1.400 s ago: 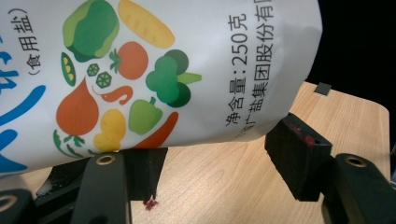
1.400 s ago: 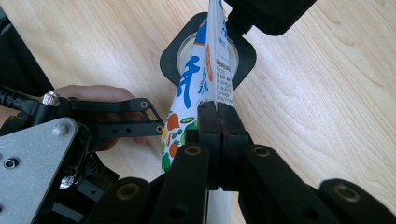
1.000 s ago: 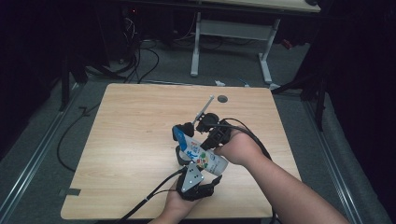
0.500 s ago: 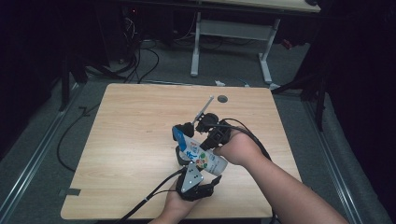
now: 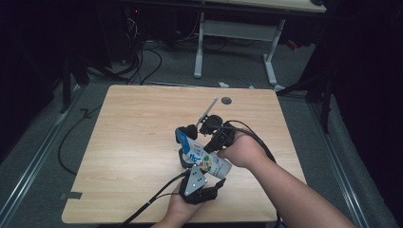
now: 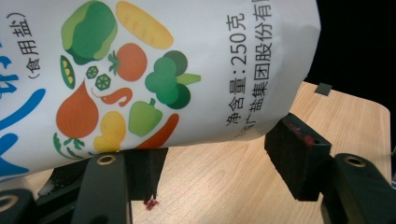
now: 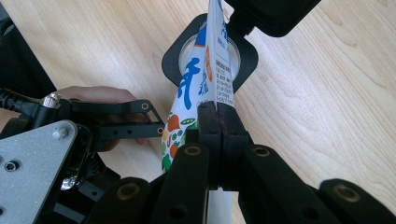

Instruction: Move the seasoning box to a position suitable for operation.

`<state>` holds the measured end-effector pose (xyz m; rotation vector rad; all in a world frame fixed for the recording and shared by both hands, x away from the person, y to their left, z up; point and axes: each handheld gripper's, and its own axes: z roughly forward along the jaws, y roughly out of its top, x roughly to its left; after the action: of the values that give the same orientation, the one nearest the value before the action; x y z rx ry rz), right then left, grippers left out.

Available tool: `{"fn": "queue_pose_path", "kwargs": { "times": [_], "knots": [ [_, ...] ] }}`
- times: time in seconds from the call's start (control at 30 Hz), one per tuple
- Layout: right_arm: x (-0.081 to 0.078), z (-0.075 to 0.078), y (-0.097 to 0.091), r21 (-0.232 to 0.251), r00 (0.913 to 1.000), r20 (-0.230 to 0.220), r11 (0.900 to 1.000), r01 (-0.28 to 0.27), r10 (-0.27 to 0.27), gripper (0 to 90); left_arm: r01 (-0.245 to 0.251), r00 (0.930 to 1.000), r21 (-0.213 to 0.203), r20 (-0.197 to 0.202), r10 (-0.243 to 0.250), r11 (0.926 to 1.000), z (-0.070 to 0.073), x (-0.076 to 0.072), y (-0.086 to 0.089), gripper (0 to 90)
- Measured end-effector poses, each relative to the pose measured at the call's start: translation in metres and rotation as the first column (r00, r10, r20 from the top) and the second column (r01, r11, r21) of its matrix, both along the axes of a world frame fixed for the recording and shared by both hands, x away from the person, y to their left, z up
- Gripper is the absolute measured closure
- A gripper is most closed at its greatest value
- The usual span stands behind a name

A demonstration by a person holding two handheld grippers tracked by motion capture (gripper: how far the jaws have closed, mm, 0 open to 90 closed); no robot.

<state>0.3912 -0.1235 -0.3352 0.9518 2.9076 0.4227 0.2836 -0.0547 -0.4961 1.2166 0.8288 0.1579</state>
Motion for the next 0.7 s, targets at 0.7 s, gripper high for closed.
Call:
{"fn": "queue_pose_path", "kwargs": {
  "times": [0.7],
  "knots": [
    [0.0017, 0.0033, 0.0041, -0.005, 1.0000, 0.004, 1.0000, -0.004, 0.004, 90.0, -0.007, 1.0000, -0.012, 0.005, 0.008, 0.9999, 0.0023, 0.0017, 0.0007, 40.5]
  ]
}}
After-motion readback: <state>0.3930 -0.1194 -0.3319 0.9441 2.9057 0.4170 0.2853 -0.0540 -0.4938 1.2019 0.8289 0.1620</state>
